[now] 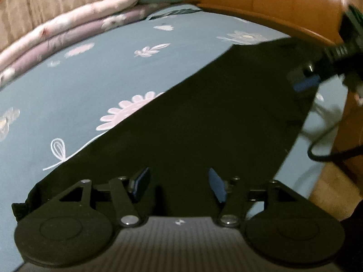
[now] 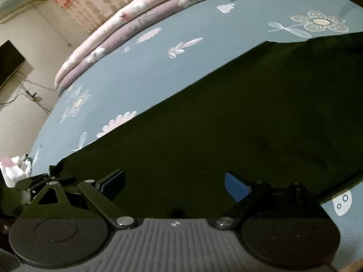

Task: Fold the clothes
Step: 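Withdraw both grippers from the folded black garment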

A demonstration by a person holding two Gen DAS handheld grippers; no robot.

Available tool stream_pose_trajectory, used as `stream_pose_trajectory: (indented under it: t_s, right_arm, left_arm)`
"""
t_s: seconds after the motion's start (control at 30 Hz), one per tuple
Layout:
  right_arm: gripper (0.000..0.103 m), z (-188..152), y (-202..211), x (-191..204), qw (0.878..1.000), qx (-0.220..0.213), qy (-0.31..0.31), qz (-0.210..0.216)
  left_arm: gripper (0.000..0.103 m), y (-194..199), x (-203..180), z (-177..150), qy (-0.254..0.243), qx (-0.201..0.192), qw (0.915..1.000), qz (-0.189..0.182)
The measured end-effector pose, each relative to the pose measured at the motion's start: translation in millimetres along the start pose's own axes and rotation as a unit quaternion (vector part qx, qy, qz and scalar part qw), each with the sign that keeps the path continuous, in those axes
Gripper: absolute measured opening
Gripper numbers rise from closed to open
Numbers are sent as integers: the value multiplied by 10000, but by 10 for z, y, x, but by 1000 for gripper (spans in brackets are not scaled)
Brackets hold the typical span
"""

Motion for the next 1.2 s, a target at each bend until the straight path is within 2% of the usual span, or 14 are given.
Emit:
stream_pose_trajectory:
  t_s: [0.17, 0.47, 0.67, 0.83, 1.0, 1.2]
  right_arm:
    - [101, -128, 108, 28, 9987, -187, 4, 473]
    - [103, -449, 303, -102, 9898, -499, -535, 1224]
    - [103, -564, 325, -299, 9874, -718, -785, 1172]
    - [103, -515, 278, -518, 9804, -894, -1312, 1169]
    - [103, -433, 252, -770, 9670, -1085, -1934, 1254]
    - [102, -392, 201, -1027, 9487, -1207, -2693, 1131]
  left_arm:
    - [64, 90, -276, -179, -64, -181, 9998, 65]
    - [71, 160, -650, -345, -178, -609, 9978, 198]
    - [71, 111, -720, -366, -134, -709, 9970, 298]
    - [71, 147, -545, -265, 137, -743, 9965, 360]
    - [72, 181, -352, -147, 399, -779, 9952, 432]
    - [73, 95, -135, 120, 431, -782, 9945, 547]
Point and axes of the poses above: each gripper's, at about its wrist camera, not at the fingertips, and y roughly against the way its jaws point, x to its left, z to its top, the point moved 8 cm from there along -y, roughly the way its jaws point, and after that the axes turned 8 degrees about y, right-handed, at the moved point
